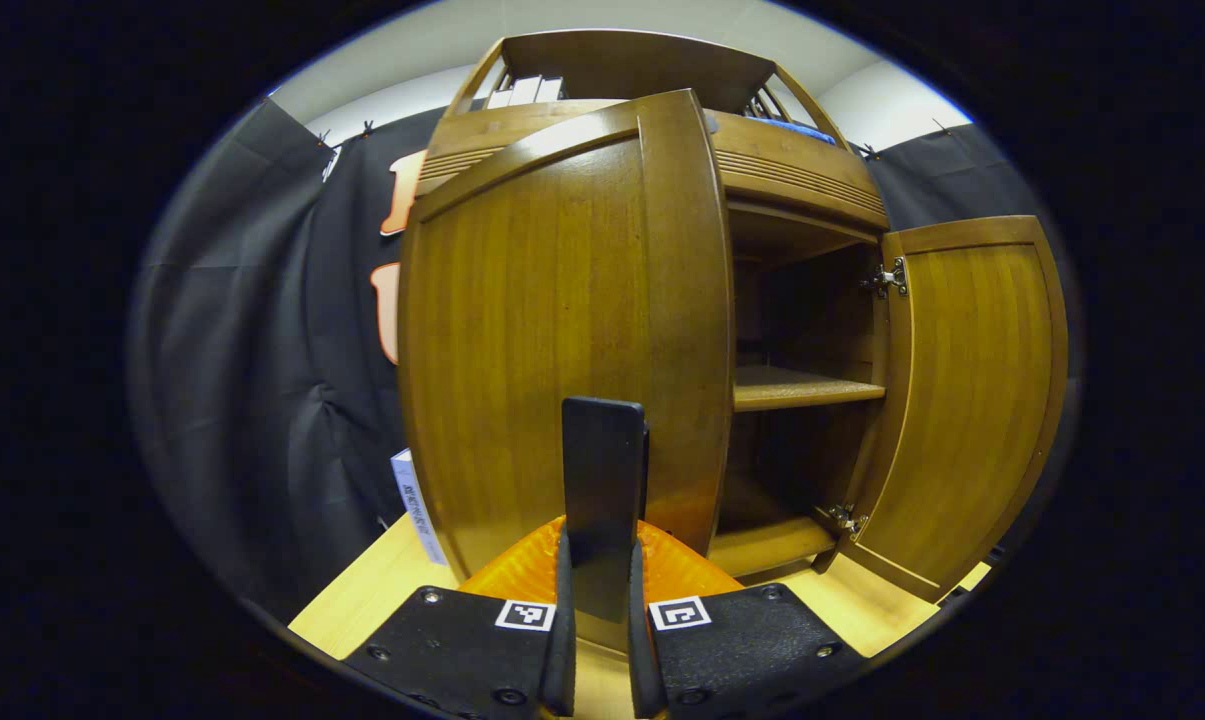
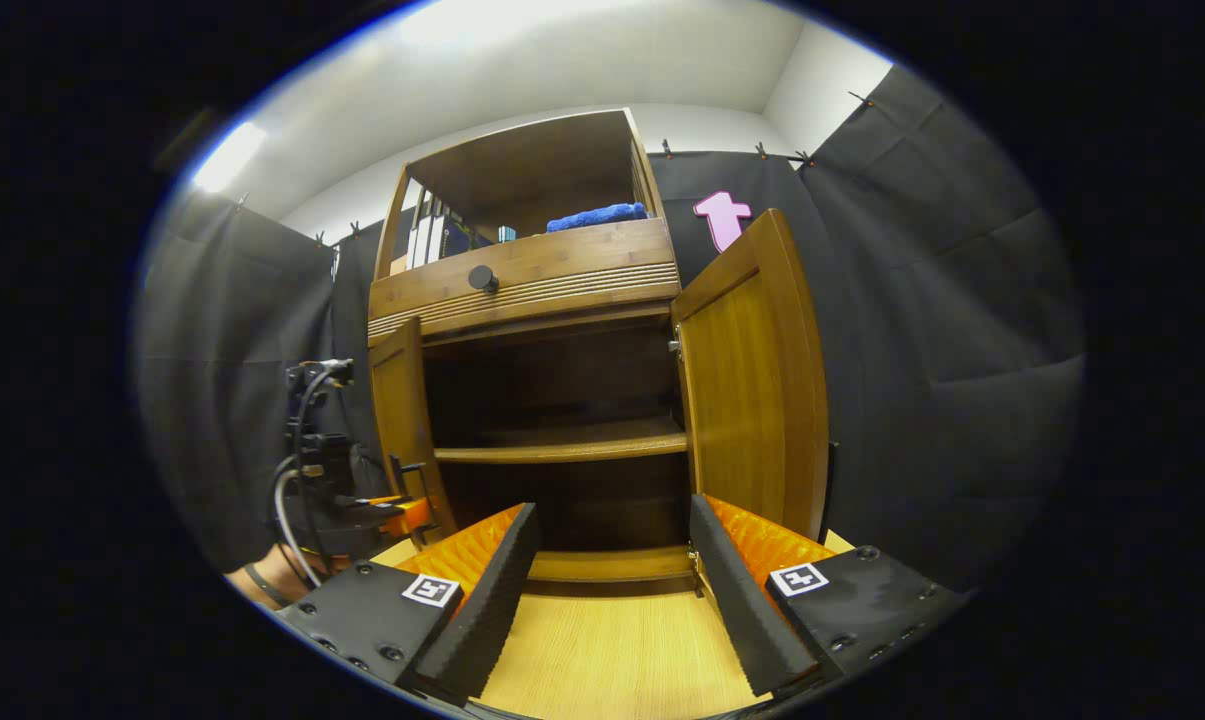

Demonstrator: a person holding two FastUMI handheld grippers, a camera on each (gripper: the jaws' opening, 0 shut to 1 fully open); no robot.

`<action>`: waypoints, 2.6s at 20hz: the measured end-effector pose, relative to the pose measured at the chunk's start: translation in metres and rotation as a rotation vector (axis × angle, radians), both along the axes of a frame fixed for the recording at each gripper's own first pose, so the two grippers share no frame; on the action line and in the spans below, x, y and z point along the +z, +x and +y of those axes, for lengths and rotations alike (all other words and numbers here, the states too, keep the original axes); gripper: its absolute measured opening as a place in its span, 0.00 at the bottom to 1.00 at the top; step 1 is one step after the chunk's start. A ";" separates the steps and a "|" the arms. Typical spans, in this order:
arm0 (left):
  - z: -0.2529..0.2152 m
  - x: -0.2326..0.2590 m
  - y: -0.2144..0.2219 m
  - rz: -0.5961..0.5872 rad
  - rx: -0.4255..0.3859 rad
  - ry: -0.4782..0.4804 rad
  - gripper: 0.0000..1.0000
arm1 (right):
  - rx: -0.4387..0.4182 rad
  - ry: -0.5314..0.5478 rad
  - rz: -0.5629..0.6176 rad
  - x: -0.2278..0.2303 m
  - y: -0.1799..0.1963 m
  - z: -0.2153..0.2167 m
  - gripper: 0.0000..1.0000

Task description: Open the right door of the double-door shoe cabinet with the right hand, and open the left door with the left hand.

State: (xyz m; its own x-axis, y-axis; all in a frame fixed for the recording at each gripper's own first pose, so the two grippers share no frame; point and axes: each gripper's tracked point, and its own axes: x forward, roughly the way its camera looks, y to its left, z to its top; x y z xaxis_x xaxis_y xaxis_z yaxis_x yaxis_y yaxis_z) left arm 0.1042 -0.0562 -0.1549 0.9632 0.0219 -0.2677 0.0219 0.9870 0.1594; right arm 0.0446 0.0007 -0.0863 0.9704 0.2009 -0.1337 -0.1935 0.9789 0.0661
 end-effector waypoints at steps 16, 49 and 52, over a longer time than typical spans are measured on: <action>0.117 0.030 -0.064 -0.072 0.127 0.013 0.05 | 0.143 -0.008 0.023 -0.011 0.024 0.054 0.97; 0.177 0.070 -0.154 -0.146 0.002 -0.081 0.01 | 0.145 -0.021 0.072 -0.031 0.053 0.059 0.97; 0.158 0.094 -0.151 -0.196 0.058 -0.081 0.01 | 0.169 -0.023 0.062 -0.029 0.052 0.065 0.88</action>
State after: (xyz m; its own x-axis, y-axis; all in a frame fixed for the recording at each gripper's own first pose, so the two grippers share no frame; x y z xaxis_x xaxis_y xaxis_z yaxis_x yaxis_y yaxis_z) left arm -0.0466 0.1020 -0.0610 0.9947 0.0652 -0.0791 -0.0593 0.9954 0.0749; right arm 0.0962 0.0654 -0.1150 0.9129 0.3564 -0.1990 -0.3515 0.9342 0.0605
